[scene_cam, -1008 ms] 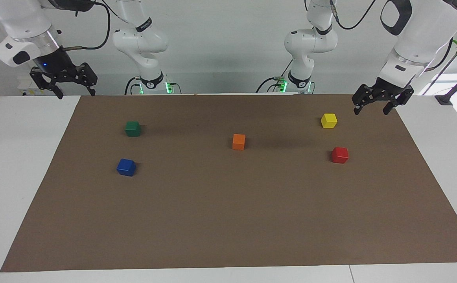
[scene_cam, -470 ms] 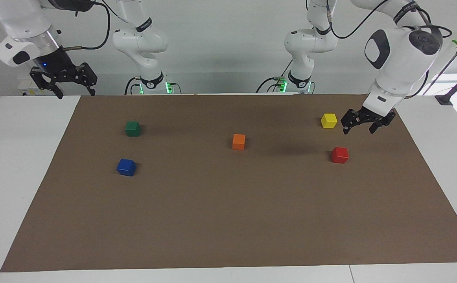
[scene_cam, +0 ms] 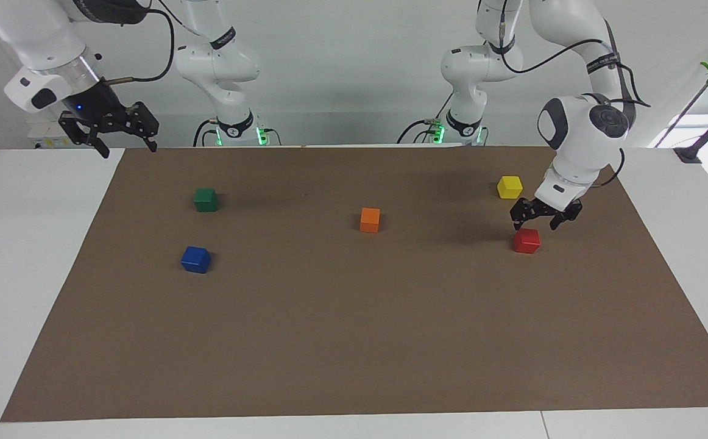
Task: Transfer red block to right arm and stack on blue block
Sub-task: 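Grasp the red cube with the left gripper while the right gripper advances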
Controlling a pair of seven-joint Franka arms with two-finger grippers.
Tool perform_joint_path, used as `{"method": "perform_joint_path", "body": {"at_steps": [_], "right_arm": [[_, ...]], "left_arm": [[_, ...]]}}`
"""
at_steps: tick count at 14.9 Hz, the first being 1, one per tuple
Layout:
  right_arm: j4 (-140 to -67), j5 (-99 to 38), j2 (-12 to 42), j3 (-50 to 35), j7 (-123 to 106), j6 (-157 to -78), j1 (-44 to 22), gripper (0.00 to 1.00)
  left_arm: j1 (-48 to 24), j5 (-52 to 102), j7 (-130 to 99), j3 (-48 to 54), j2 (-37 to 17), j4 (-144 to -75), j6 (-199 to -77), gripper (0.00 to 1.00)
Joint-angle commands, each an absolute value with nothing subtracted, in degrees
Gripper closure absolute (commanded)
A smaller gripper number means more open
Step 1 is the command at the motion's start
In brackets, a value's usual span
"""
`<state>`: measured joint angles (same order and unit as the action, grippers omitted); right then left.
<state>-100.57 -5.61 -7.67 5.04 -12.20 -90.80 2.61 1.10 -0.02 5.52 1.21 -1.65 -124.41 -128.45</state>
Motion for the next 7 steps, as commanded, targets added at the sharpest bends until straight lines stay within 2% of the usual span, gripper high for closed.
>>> {"method": "perform_joint_path", "body": {"at_steps": [1,7], "right_arm": [[-111.59,-12.19,-12.74,4.66,-12.56,-97.19,4.31,0.0],[-121.01,-33.53,-12.75,4.66,-24.93,-102.13,8.25,0.0]], "left_arm": [[2.72,-0.44,7.99,1.32,-3.69,-126.73,-134.72,0.0],[2.99,-0.44,8.09,1.41,-5.36,-131.83,-142.64,0.0]]}}
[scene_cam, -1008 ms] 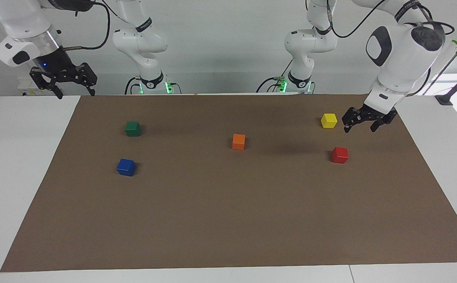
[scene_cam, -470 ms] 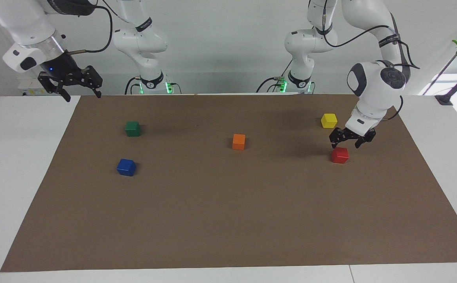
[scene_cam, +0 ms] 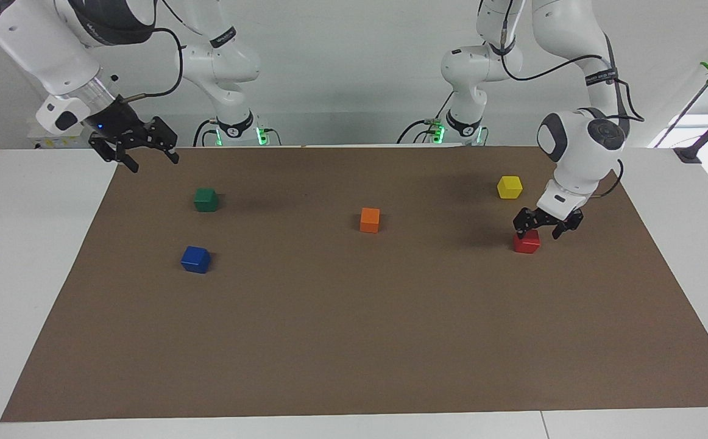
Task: Transfer red block to right arm and stack on blue block
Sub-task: 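Grasp the red cube with the left gripper while the right gripper advances, then lift the red cube toward the center while the right gripper approaches it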
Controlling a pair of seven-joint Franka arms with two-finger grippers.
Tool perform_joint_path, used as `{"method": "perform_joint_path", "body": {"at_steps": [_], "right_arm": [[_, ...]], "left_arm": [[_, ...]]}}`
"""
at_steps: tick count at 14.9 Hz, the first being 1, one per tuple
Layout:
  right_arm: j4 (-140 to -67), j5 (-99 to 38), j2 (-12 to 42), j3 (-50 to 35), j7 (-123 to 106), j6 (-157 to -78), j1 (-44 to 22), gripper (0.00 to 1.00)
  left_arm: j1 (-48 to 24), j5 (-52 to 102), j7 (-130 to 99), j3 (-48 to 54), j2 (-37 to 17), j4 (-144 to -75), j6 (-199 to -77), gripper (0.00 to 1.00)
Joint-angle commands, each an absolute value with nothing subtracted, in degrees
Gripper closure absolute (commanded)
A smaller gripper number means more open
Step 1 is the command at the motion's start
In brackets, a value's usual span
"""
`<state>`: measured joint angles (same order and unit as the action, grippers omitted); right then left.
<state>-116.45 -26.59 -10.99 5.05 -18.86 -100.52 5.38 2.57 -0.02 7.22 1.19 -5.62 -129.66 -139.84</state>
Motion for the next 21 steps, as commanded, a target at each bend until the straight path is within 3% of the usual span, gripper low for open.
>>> {"method": "perform_joint_path", "body": {"at_steps": [1,2,4,5,7,10,13,16,21], "right_arm": [[-122.42,-37.75,-12.66,4.66,-27.4,-102.04,9.22,0.0],[-124.0,-42.06,-12.66,4.66,-29.34,-101.87,9.58,0.0],[-127.34,-52.42,-11.08,4.66,-35.64,-100.82,11.33,0.0],[-128.4,-56.47,-9.94,4.66,-39.6,-100.2,11.51,0.0],[-129.63,-62.72,-7.92,4.66,-42.79,-97.66,11.51,0.0],[-129.81,-69.41,-3.18,4.66,-49.2,-92.83,11.16,0.0],[-130.25,-75.38,-0.89,4.57,-49.22,-88.79,8.89,0.0],[-130.61,-84.35,5.77,4.48,-53.24,-78.7,7.12,0.0],[-132.97,-91.56,8.87,4.31,-56.86,-69.37,3.09,0.0]], "left_arm": [[2.99,-0.44,8.09,1.32,-5.88,-132.01,-142.65,0.0],[2.99,-0.44,8.0,1.41,-5.98,-132.1,-142.47,0.01],[2.99,-0.44,7.48,1.32,-5.89,-132.02,-140.37,0.95],[2.99,-0.44,7.38,1.41,-5.89,-130.97,-137.32,1.0],[2.12,-0.09,2.76,1.58,-5.19,-124.66,-125.67,1.0],[-2.79,3.31,-11.03,2.55,-5.01,-108.51,-103.6,1.0],[-6.76,15.08,-32.62,3.51,-3.18,-97.06,-91.78,1.0],[-7.29,23.53,-51.62,10.34,3.15,-97.38,-90.97,1.0],[-9.31,32.14,-84.52,19.16,4.13,-97.82,-95.43,1.0]]}}
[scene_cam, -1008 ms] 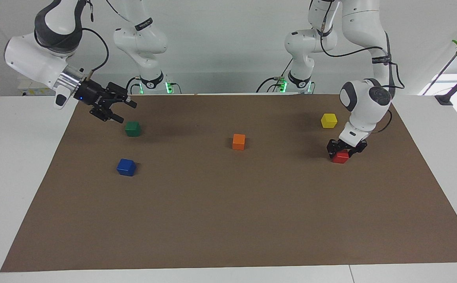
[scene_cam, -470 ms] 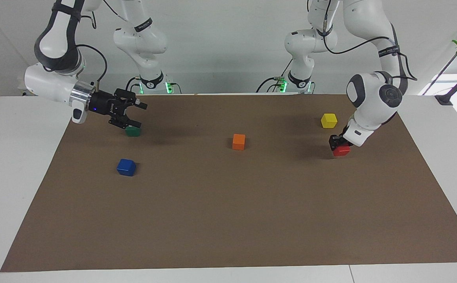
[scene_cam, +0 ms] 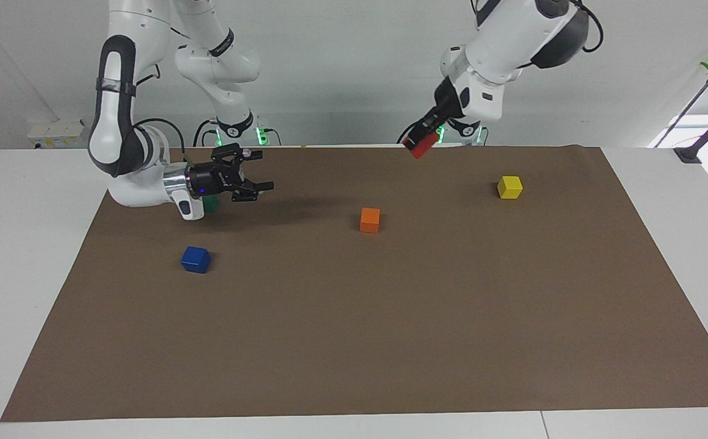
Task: Transfer red block to right arm and stack on blue block
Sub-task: 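Lift the red cube toward the center while the right gripper approaches it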
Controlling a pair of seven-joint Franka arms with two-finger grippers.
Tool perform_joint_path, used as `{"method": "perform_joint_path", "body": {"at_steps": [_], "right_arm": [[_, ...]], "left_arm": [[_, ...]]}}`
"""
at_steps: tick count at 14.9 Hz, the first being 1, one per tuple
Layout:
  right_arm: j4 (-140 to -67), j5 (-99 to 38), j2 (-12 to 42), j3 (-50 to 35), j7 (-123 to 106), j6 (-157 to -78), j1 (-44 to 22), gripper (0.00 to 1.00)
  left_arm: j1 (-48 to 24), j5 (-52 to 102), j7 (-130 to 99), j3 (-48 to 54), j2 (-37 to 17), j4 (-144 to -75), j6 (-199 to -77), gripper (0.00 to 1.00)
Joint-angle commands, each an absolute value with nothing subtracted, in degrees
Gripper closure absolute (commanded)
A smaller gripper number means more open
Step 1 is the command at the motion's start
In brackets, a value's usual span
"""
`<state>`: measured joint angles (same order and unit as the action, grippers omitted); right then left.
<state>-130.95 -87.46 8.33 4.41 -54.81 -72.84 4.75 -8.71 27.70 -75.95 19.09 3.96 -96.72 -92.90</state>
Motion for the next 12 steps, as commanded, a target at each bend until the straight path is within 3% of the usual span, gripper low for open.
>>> {"method": "perform_joint_path", "body": {"at_steps": [1,7,10,12], "right_arm": [[-133.5,-92.89,9.92,4.31,-59.13,-67.95,2.38,0.0],[-138.94,-98.5,11.16,4.22,-66.26,-63.82,-4.47,0.0],[-139.31,-103.61,17.21,4.31,-74.68,-57.24,-8.87,0.0],[-139.39,-105.98,18.37,4.22,-76.63,-53.02,-11.24,0.0]], "left_arm": [[-10.01,35.39,-86.2,19.16,4.3,-98.34,-97.36,1.0],[-14.41,38.76,-100.72,19.16,8.87,-105.37,-111.35,1.0],[-15.55,38.85,-101.07,19.34,11.77,-110.63,-115.12,1.0],[-15.64,38.85,-101.25,19.51,13.44,-113.46,-117.24,1.0]]}}
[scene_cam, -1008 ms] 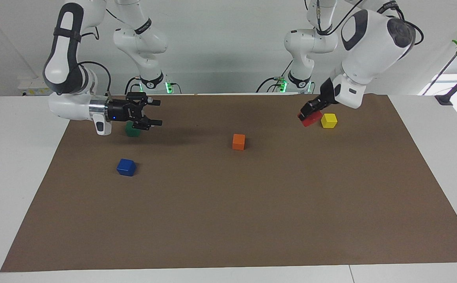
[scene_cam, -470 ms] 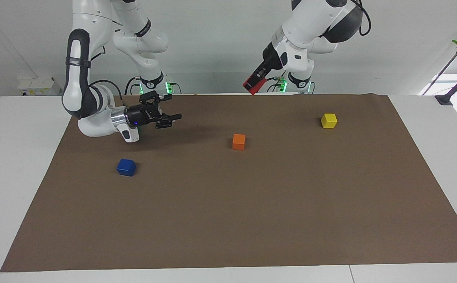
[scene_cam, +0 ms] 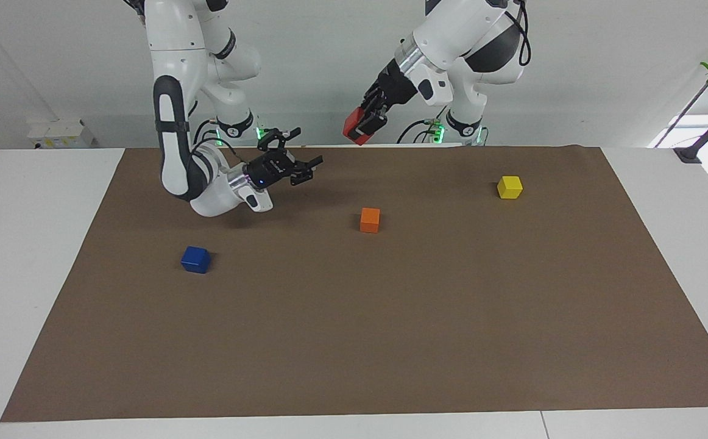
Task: Transfer red block to right arm and stack on blue block
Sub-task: 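Lift the red cube toward the center while the right gripper approaches it, then close the right gripper on the red cube held by the left gripper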
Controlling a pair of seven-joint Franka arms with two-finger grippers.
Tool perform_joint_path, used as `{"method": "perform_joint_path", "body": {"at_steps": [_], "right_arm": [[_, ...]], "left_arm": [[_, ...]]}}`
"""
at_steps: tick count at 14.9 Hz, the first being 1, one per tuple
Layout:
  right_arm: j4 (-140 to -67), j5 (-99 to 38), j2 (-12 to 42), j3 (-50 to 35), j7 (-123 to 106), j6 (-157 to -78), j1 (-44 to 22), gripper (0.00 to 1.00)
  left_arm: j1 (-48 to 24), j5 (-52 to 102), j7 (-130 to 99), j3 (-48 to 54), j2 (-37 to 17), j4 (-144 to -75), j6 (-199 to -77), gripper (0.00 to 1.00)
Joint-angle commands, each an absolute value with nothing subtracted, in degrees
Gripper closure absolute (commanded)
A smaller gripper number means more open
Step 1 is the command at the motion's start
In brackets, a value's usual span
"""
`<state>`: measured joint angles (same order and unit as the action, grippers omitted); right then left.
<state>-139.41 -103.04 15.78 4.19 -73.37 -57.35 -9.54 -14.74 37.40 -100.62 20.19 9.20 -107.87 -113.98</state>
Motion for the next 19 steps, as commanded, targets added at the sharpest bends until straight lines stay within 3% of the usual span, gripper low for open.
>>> {"method": "perform_joint_path", "body": {"at_steps": [1,6,12,19], "right_arm": [[-139.48,-107.82,18.28,4.22,-76.81,-52.22,-12.12,0.0],[-137.21,-117.5,22.49,3.87,-76.99,-49.05,-18.62,0.0],[-136.58,-124.18,22.59,3.43,-77.61,-49.13,-23.02,0.0],[-135.79,-128.13,22.24,0.71,-77.87,-48.87,-23.29,0.0]], "left_arm": [[-15.99,38.85,-101.34,19.51,13.71,-114.16,-117.59,1.0],[-16.52,38.94,-101.6,19.51,14.41,-115.75,-118.83,1.0],[-16.79,38.94,-101.6,19.51,14.85,-116.54,-118.83,1.0],[-16.79,38.94,-101.51,19.51,15.82,-117.95,-118.83,1.0]]}}
